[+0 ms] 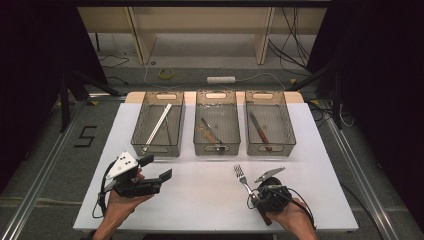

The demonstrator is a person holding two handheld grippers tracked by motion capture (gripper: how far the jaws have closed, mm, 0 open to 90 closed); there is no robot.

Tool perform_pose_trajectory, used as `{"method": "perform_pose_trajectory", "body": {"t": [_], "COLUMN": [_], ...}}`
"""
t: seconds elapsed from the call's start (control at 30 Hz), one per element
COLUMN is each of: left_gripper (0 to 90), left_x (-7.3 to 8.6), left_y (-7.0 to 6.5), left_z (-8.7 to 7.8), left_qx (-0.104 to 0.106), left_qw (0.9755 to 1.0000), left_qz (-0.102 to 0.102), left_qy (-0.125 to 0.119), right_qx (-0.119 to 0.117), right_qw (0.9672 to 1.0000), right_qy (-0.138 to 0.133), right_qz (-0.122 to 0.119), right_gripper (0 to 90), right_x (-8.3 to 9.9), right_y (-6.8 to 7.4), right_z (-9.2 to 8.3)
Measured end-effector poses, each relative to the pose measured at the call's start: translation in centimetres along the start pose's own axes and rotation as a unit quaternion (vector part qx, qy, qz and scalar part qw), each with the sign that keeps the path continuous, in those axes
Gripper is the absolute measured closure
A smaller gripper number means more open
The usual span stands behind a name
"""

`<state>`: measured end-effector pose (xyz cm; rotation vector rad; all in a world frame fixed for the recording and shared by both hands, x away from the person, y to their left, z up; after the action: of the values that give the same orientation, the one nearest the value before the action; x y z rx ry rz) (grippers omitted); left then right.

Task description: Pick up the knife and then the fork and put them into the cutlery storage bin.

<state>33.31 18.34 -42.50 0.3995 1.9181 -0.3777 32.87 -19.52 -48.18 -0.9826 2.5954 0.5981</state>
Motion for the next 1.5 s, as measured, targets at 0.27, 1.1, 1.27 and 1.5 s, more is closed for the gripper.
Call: {"method": "perform_pose_trajectory", "body": {"t": [0.27,1.1,1.27,1.5], "left_gripper": [15.6,15.6,15.5,15.5], "left_x": [0.01,0.01,0.02,0.02], "left_y": [-0.04,-0.06,-0.06,-0.06], "left_z": [0.02,0.05,0.07,0.09], "left_qx": [-0.001,0.0,-0.001,-0.001], "left_qw": [1.0,1.0,1.0,1.0], "left_qz": [0.001,0.003,0.004,0.005], "left_qy": [0.0,0.0,0.001,0.001], "right_qx": [0.003,0.006,0.002,0.003], "right_qw": [1.0,0.9999,0.9998,0.9996], "right_qy": [0.001,0.009,0.016,0.025], "right_qz": [-0.002,-0.008,-0.009,-0.012], "right_gripper": [67.8,73.6,73.2,73.7], "right_x": [0.02,-0.1,-0.23,-0.45], "right_y": [-0.01,-0.24,-0.28,-0.31], "right_z": [0.02,0.0,0.0,0.03]}}
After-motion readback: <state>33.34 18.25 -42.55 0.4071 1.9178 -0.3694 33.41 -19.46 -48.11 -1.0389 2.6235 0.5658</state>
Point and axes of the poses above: each handheld gripper's, and its own axes: z roughly forward along the jaws, x roughly out of its underside, y roughly to its left, the point moved 2 cm from there along z, roughly forward along the jaws, and after that the axes turned 14 degrees about -x, right-handed, at the moved point
